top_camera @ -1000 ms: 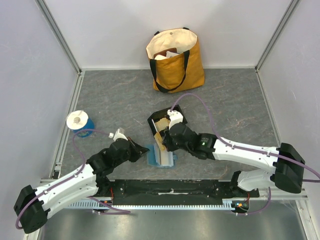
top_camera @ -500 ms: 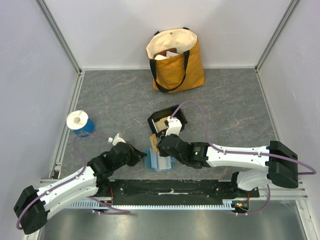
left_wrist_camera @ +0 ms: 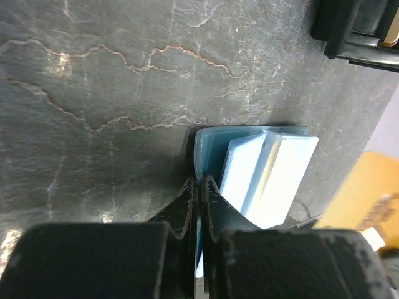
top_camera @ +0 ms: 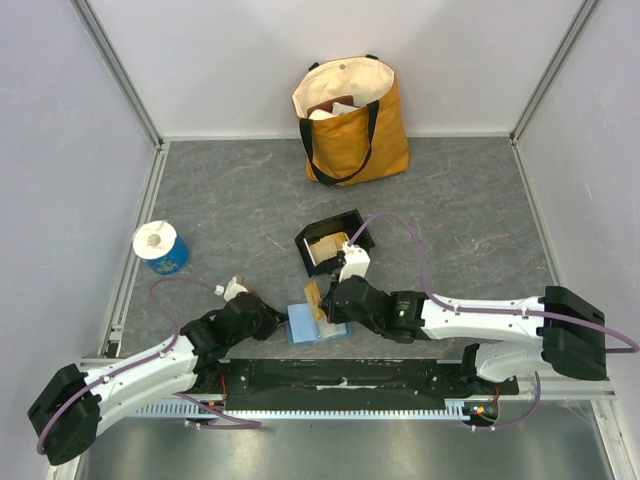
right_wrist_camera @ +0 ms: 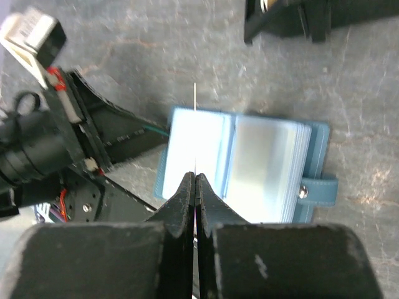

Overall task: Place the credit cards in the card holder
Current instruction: Turn over the card slot in the card holder, then insert the credit card into the card holder.

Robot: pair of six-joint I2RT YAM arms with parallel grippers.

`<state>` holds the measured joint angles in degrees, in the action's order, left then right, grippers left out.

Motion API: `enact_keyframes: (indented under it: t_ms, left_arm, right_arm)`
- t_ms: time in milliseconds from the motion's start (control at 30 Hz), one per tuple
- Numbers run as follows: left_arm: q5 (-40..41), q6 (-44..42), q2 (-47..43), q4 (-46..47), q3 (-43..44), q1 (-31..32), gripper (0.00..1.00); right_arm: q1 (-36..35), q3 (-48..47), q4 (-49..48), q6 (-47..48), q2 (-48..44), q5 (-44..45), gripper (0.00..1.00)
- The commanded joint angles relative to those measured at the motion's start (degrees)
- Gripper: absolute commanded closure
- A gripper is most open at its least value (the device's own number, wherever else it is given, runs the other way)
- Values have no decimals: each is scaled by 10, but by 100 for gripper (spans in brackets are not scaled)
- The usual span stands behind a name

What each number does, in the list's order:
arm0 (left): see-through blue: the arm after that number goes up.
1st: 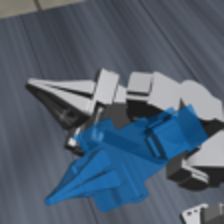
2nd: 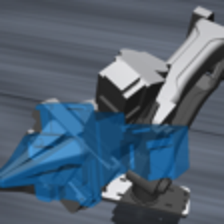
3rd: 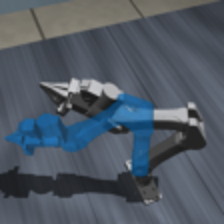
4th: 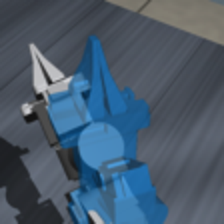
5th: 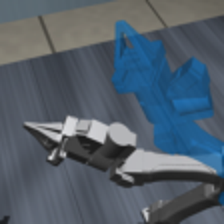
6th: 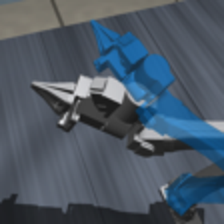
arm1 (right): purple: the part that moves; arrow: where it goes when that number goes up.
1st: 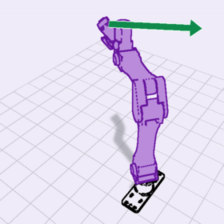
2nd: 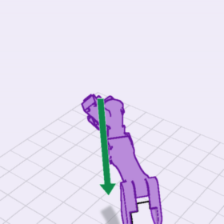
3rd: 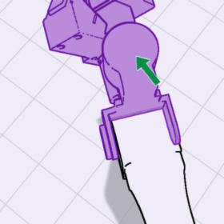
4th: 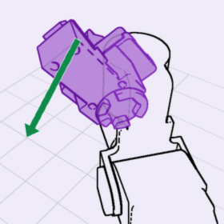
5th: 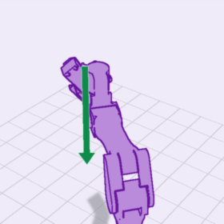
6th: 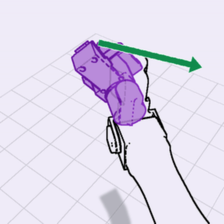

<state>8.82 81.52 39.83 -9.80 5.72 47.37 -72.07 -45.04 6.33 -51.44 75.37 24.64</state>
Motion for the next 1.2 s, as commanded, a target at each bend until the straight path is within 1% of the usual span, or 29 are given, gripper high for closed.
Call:
enact_keyframes:
  t_ms: [0, 200, 367, 533, 633, 900, 1067, 1167]
  left_arm:
    - [11, 14, 20, 28, -24, -1, 98]
    - [10, 14, 29, 35, -33, -1, 98]
    - [13, 13, 31, 39, -33, -1, 98]
    - [12, 12, 42, 38, -30, -1, 98]
    - [15, 14, 43, 39, -31, 0, 98]
    - [25, 15, 45, 36, -27, -1, 98]
    - [24, 12, 48, 33, -22, -1, 98]
    - [24, 12, 50, 37, -23, -1, 98]
  right_arm:
    - [8, 48, -48, -44, -7, -55, 100]
    - [39, 115, -120, -64, -11, -87, 100]
    - [90, 161, -221, -77, 27, -174, 100]
    - [97, 190, -301, -106, 61, -226, 100]
    - [97, 202, -303, -119, 68, -235, 100]
    - [93, 243, -312, -151, 50, -226, 100]
    - [92, 246, -284, -147, 46, -203, 100]
    - [91, 232, -267, -138, 60, -200, 100]
